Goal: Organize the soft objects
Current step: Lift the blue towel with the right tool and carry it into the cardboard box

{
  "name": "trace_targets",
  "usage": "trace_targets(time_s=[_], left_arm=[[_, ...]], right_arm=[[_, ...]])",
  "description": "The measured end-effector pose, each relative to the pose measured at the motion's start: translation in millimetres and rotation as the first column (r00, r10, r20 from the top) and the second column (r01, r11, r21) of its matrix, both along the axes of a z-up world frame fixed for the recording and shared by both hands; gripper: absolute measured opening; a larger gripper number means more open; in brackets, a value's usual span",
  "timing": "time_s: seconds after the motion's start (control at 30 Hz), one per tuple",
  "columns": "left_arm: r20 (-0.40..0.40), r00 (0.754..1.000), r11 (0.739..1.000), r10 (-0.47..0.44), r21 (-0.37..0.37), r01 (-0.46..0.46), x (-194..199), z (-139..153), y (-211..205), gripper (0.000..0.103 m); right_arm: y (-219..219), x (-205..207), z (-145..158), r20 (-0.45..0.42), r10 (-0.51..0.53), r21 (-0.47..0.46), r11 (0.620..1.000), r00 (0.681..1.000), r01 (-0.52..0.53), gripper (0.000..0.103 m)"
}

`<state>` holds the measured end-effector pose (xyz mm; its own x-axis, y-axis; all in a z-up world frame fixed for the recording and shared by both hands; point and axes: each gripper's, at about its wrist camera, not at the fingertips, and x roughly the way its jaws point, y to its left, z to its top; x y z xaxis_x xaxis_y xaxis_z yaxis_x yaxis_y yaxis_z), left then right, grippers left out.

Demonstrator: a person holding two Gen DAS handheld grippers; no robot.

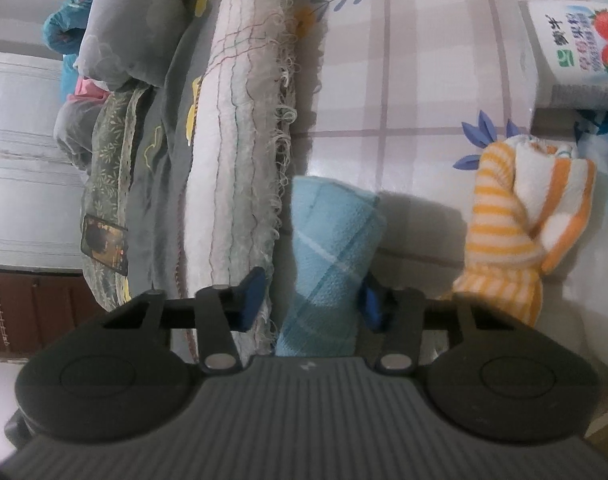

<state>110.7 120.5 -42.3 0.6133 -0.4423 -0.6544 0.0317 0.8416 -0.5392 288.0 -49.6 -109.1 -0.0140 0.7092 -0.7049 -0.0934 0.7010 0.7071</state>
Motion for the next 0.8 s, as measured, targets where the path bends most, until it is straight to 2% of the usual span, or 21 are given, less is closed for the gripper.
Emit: trace_targets(time_s=[0.07, 0.17, 0.47, 0.57, 0.63, 0.8], left_arm=[[0.011, 1.0, 1.0, -0.004, 0.0, 0.004, -1.2, 3.9, -2.0, 0.013], [0.032, 0.999, 1.0, -0.014, 0.003, 0.014, -4.4, 11.6, -7.4, 0.013], [0.139, 0.986, 0.996, -0.088, 0.005, 0.088, -18.2, 49.6, -36.1, 0.014], [0.184, 0.973, 0.99, -0.138, -0.016, 0.143, -20.4, 58.8, -51.7, 0.029], [0.211, 0.964, 0.985, -0.162, -0.018, 0.169, -21.9, 63.5, -62.7, 0.047], [0.241, 0.948, 0.977, -0.21, 0.027, 0.21, -24.2, 68.7, -89.7, 0.056]], right_arm=[[-2.0, -3.6, 2.3, 0.011, 0.0, 0.004, 1.0, 1.0, 0.0, 0.028], [-7.0, -9.4, 11.2, 0.048, 0.0, 0.021, 1.0, 0.999, -0.001, 0.021], [-45.6, -33.8, 59.8, 0.206, -0.019, 0.102, 0.995, 0.978, -0.002, 0.016], [-72.4, -42.7, 76.0, 0.247, -0.051, 0.127, 0.992, 0.968, 0.02, 0.014], [-93.1, -49.9, 83.5, 0.27, -0.08, 0.134, 0.99, 0.96, 0.045, 0.014], [-166.8, -63.5, 99.6, 0.314, -0.193, 0.147, 0.977, 0.929, 0.153, 0.014]])
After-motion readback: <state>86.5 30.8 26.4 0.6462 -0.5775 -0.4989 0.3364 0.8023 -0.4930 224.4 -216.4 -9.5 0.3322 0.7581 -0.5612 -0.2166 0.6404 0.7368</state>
